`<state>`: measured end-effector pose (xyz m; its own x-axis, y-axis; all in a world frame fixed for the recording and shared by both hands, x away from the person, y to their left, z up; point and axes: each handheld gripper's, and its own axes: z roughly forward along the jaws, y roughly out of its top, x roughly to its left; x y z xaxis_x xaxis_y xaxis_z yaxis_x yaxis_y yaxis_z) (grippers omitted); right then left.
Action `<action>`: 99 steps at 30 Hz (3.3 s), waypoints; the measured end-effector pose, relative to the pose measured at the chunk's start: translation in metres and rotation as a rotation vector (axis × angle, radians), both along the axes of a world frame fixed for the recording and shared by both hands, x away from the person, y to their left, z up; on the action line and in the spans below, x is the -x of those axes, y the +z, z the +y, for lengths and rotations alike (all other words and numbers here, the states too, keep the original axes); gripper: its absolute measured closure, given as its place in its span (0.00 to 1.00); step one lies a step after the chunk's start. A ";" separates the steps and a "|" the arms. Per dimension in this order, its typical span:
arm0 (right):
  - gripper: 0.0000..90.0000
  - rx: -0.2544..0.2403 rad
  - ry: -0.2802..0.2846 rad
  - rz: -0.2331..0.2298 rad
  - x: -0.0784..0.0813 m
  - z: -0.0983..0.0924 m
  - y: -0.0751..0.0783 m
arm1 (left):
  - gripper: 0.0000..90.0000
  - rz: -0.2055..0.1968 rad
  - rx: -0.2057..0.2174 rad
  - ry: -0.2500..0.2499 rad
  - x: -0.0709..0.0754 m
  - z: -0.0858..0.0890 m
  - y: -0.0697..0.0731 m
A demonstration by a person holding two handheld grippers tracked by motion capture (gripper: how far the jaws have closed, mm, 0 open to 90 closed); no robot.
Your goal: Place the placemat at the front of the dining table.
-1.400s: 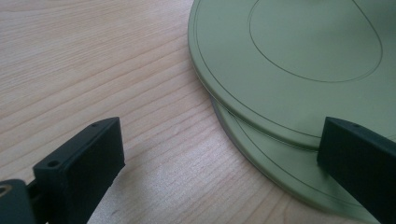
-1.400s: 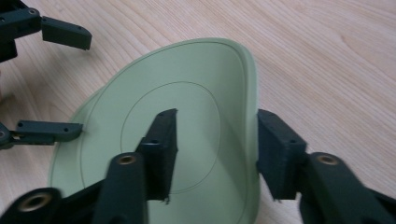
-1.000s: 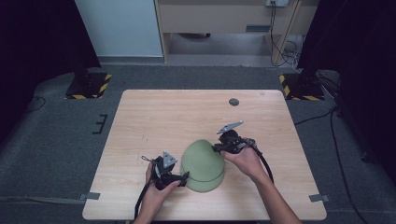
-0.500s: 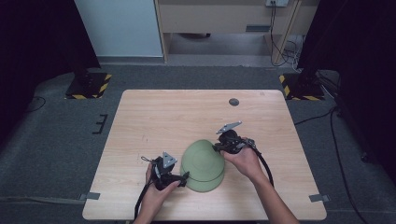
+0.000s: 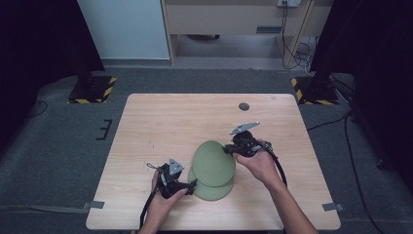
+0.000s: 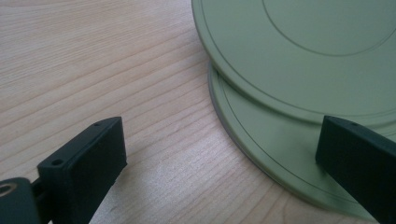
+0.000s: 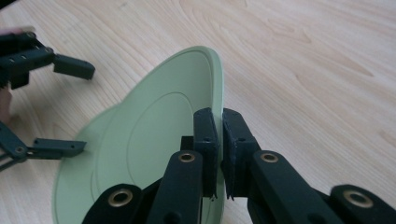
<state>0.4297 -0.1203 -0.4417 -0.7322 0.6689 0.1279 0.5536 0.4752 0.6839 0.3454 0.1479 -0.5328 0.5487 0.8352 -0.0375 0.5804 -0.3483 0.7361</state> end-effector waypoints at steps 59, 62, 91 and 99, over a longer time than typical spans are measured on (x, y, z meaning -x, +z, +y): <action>0.96 -0.110 -0.071 -0.054 -0.008 -0.029 0.047 | 0.02 0.029 -0.047 0.245 -0.027 0.067 -0.003; 0.96 -0.122 -0.073 -0.053 -0.008 -0.029 0.048 | 0.02 0.029 -0.048 0.246 -0.027 0.066 -0.003; 0.96 -0.180 -0.148 -0.069 -0.034 -0.033 0.064 | 0.02 0.028 -0.056 0.251 -0.026 0.065 -0.004; 0.96 -0.165 -0.163 -0.070 -0.050 -0.023 0.065 | 0.02 0.028 -0.057 0.252 -0.026 0.065 -0.004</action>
